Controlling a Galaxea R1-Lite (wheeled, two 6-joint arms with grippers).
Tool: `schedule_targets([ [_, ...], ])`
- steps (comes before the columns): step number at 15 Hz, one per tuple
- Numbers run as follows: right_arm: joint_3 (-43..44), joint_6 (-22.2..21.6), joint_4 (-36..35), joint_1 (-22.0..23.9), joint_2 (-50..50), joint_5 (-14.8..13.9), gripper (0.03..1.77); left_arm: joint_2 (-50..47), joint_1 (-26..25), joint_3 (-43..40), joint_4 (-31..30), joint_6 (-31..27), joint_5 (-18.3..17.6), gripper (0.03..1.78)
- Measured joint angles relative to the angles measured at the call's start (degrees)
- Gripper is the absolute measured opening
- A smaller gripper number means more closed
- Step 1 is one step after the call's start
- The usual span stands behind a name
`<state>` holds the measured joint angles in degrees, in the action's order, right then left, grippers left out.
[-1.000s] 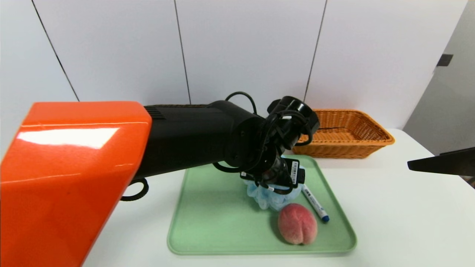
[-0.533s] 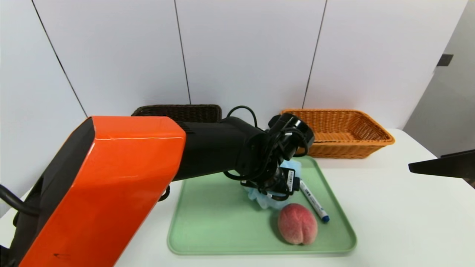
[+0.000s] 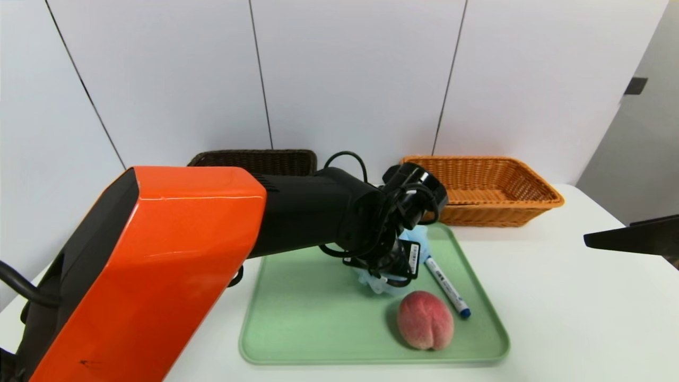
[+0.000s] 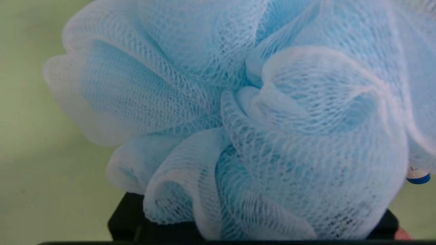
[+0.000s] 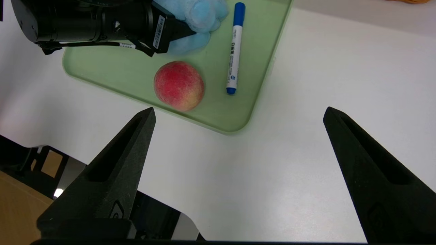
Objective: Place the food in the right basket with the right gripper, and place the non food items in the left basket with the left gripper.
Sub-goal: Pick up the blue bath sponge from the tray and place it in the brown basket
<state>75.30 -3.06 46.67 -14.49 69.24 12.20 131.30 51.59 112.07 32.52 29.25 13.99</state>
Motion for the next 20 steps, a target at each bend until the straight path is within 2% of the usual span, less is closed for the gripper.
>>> schedule_targets([
  [3,0.0,0.0,0.0,0.0,0.0,0.0,1.7,-0.5,0.0,0.0,0.4,0.0,0.1,0.68],
  [4,0.0,0.0,0.0,0.0,0.0,0.0,1.7,-1.0,0.0,0.0,0.5,-0.2,0.3,0.65],
  [14,0.3,0.0,-0.1,0.0,-0.4,0.0,1.7,-11.0,-1.3,-0.1,2.5,-6.9,4.5,0.57],
  [20,0.3,0.1,-0.1,0.0,-0.3,0.0,1.7,-20.0,-9.9,-0.1,2.5,-18.3,4.8,0.57],
])
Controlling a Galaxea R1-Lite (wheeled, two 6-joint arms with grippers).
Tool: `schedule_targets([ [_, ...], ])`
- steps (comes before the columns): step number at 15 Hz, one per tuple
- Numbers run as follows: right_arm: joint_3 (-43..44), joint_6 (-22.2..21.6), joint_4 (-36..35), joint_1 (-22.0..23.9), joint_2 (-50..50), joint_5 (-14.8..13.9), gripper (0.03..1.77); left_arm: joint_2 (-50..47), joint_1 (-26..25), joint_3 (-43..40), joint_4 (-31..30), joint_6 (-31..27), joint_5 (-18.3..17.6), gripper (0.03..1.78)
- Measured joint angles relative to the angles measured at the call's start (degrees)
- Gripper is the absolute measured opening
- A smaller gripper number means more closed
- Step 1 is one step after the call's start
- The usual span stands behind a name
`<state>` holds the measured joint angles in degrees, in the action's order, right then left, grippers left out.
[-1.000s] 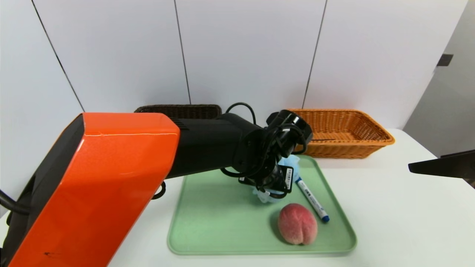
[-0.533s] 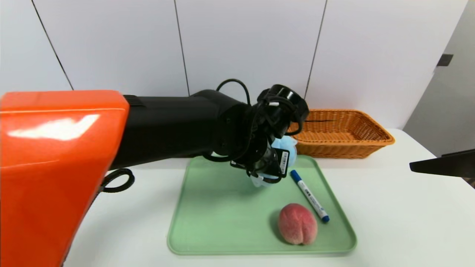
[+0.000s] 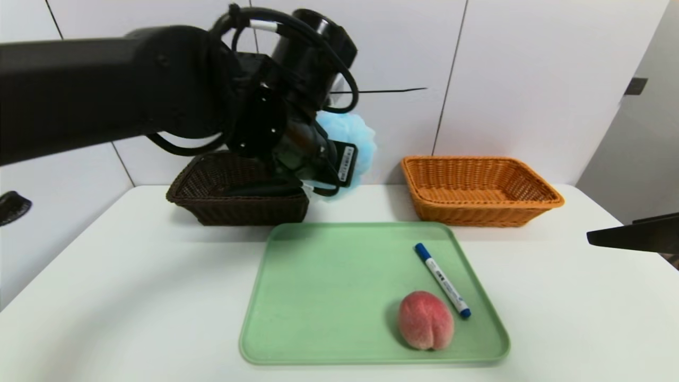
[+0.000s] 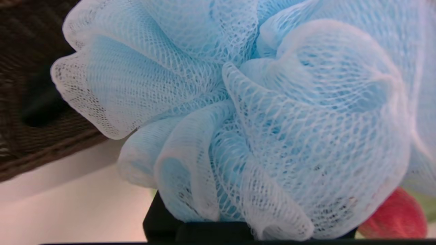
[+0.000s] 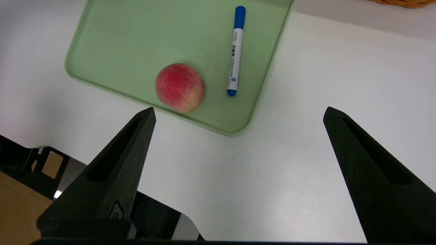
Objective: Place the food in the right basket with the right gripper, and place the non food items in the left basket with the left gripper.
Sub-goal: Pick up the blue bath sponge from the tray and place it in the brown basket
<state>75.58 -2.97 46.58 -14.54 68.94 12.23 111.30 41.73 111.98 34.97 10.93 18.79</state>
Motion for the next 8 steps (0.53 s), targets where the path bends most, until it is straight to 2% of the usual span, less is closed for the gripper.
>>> schedule_targets([
  [5,0.0,0.1,0.0,0.0,-0.1,0.0,1.7,-2.3,-14.1,0.0,-0.5,-9.2,0.0,0.57],
  [8,0.0,0.1,0.0,-0.1,-0.1,0.0,1.7,-1.0,-23.0,0.0,-0.4,-10.9,-0.1,0.55],
])
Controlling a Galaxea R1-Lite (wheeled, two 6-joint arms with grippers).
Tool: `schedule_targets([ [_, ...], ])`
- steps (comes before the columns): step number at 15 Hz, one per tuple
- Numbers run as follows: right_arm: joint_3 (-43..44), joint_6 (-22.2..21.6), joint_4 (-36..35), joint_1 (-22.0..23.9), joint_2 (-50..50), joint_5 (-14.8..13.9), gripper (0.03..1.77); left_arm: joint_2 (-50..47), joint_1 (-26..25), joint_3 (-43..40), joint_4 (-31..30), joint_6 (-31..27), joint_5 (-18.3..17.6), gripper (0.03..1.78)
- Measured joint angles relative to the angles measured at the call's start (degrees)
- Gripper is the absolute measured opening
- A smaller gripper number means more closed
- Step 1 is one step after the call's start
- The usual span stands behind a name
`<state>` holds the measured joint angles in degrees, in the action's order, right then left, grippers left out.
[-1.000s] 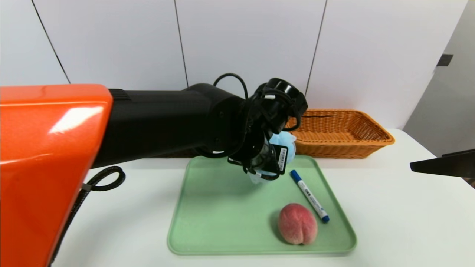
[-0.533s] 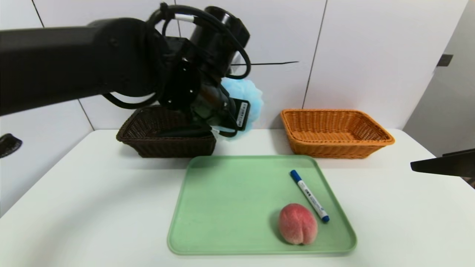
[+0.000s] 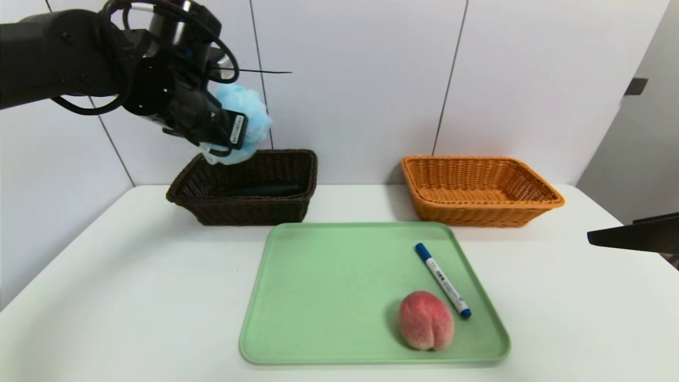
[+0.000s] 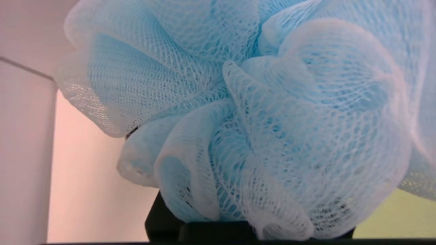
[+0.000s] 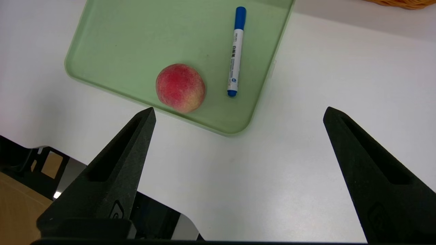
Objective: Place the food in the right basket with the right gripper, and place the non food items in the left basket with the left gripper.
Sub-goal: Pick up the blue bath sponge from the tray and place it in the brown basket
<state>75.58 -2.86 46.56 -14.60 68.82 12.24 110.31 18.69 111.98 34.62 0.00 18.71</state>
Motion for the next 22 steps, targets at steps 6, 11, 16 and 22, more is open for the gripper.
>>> schedule_targets([
  [6,-0.3,0.0,0.1,-0.2,0.0,0.3,1.7,7.7,-10.4,0.0,-2.8,0.1,-0.5,0.54],
  [11,-0.3,0.0,0.1,-0.2,0.0,0.3,1.7,10.3,-11.3,0.0,-4.6,0.1,-0.9,1.03],
  [16,-0.3,0.0,0.0,-0.2,0.0,0.4,1.7,9.4,-11.3,0.0,-4.4,0.2,-2.4,1.35],
  [22,-0.4,-0.1,0.0,-0.2,0.0,0.7,1.7,5.0,-10.9,0.0,-4.4,0.1,-3.0,1.54],
])
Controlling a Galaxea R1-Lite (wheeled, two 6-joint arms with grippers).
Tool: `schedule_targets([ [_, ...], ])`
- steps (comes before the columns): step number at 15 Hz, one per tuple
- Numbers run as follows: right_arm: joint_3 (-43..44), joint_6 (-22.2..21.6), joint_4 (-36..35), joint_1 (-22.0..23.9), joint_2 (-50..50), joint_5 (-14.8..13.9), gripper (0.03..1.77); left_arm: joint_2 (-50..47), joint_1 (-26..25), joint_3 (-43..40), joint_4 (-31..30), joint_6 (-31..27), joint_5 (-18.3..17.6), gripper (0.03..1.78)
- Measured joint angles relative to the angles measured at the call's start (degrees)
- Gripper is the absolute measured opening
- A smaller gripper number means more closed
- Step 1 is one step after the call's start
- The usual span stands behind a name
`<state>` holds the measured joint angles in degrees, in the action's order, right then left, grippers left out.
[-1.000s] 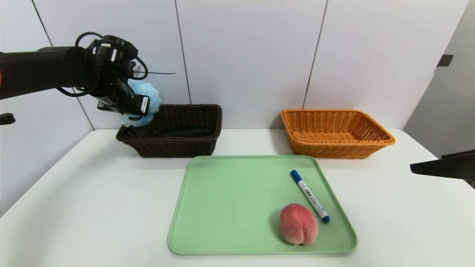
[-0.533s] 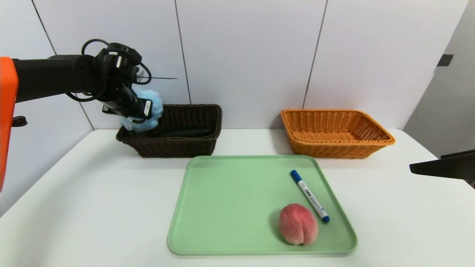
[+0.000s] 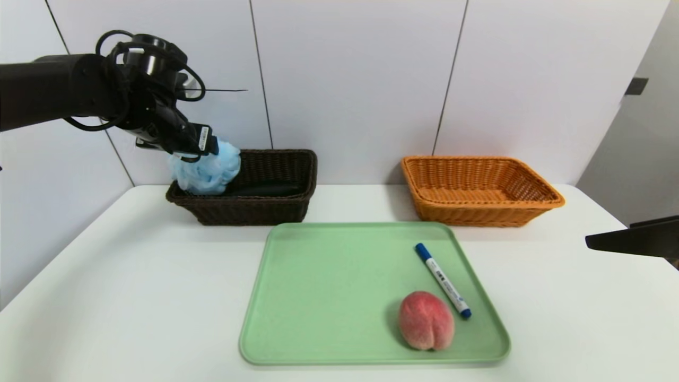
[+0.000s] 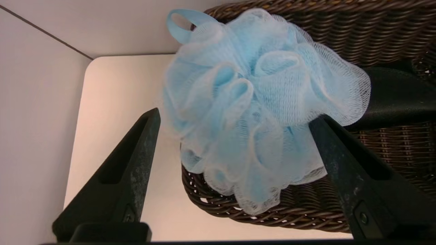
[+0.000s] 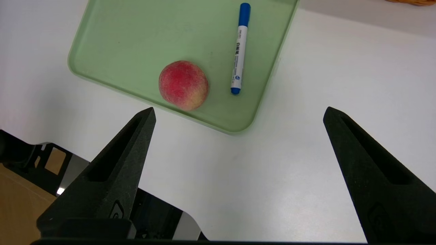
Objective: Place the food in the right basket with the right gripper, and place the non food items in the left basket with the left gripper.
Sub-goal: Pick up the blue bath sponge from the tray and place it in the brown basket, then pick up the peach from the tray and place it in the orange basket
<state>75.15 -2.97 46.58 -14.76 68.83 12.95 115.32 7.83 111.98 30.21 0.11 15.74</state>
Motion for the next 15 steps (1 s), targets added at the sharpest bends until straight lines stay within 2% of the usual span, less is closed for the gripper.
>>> schedule_targets([
  [7,0.0,0.0,0.1,0.0,0.0,0.0,1.7,-7.0,0.2,-0.3,1.5,0.5,0.0,1.64],
  [11,0.0,0.1,0.0,-0.3,0.0,0.6,1.7,-10.9,5.7,-0.6,10.4,7.9,-0.2,1.66],
  [13,0.2,0.1,-0.1,-0.5,0.2,0.8,1.7,-12.7,10.5,-0.6,15.0,12.8,-2.5,1.67],
  [15,0.4,0.1,-0.5,-0.8,0.4,0.8,1.7,-15.4,14.8,-0.6,18.8,17.6,-8.0,1.67],
])
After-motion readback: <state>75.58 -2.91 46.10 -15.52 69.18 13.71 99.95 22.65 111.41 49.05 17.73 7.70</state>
